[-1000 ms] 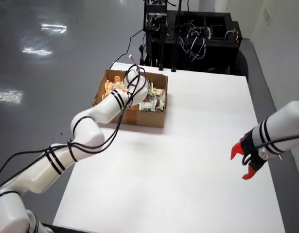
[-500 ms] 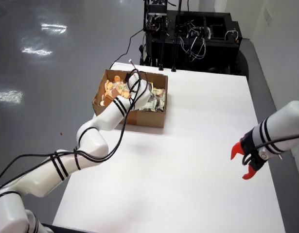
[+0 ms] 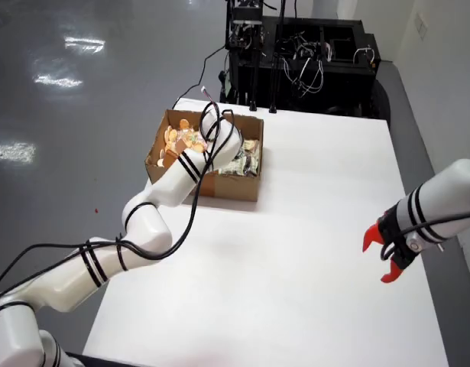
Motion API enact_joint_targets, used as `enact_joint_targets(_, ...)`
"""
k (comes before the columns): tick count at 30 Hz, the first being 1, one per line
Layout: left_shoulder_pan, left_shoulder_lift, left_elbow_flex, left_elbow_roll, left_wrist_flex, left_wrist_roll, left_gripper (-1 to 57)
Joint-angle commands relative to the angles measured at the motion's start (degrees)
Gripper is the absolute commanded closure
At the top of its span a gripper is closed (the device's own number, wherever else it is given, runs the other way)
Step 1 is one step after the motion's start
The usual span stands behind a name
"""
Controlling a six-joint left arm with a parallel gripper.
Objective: Grasp a snack and put it in the bin.
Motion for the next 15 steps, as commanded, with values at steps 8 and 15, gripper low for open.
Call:
enact_joint_targets(8,-6.12,-7.79,8.86,-0.83,1.39,-0.69,57.0)
enact_joint_targets(15,-10.76,-11.35,14.34,-1.04,2.27,-2.38,57.0)
